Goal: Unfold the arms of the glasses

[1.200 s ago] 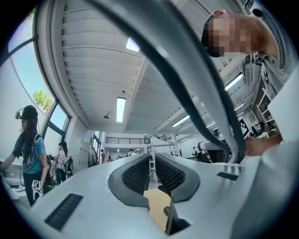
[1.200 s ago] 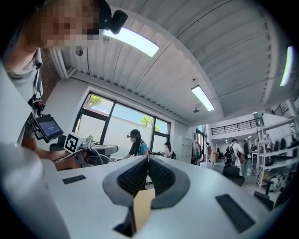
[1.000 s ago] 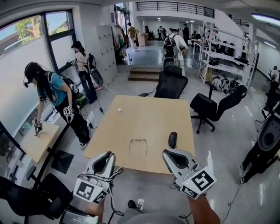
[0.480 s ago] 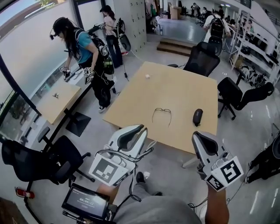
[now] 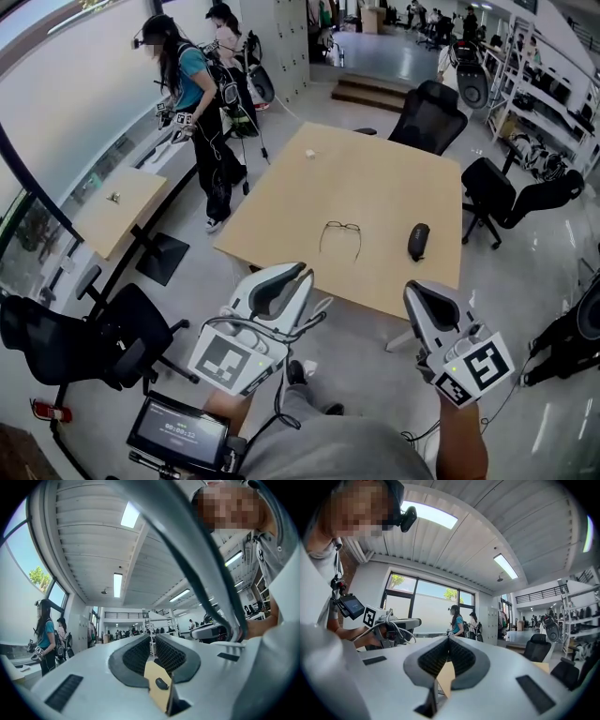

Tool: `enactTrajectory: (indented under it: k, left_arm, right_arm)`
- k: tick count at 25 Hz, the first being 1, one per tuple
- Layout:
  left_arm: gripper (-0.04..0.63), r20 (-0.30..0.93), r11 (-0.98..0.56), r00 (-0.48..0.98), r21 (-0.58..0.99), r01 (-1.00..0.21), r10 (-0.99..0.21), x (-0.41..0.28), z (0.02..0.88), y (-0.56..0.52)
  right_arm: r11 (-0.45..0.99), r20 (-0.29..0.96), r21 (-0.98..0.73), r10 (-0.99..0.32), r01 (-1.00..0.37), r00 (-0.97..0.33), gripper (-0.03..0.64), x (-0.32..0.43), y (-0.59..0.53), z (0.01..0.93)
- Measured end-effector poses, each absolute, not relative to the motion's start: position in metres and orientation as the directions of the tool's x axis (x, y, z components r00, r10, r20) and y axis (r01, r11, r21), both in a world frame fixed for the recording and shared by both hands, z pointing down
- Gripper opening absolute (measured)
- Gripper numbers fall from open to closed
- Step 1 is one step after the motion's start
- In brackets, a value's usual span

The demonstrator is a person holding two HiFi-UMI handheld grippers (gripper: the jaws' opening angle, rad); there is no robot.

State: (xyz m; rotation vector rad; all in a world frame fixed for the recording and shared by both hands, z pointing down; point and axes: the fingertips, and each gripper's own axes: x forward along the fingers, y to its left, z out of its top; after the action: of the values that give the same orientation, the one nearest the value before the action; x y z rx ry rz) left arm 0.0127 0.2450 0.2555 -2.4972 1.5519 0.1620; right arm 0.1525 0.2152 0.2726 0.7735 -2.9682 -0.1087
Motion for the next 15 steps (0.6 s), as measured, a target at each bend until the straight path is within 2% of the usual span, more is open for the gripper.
enactTrajectory:
  k: [15]
  left_arm:
    - [0.04,-0.172,-0.434,0.444,-0.092,-0.896,-0.88,0.012,0.265,0.237]
  right_arm:
    - [0.859,0.08,0.085,-0.511,-0.505,-0.856,0.008,0.155,0.212,0.279]
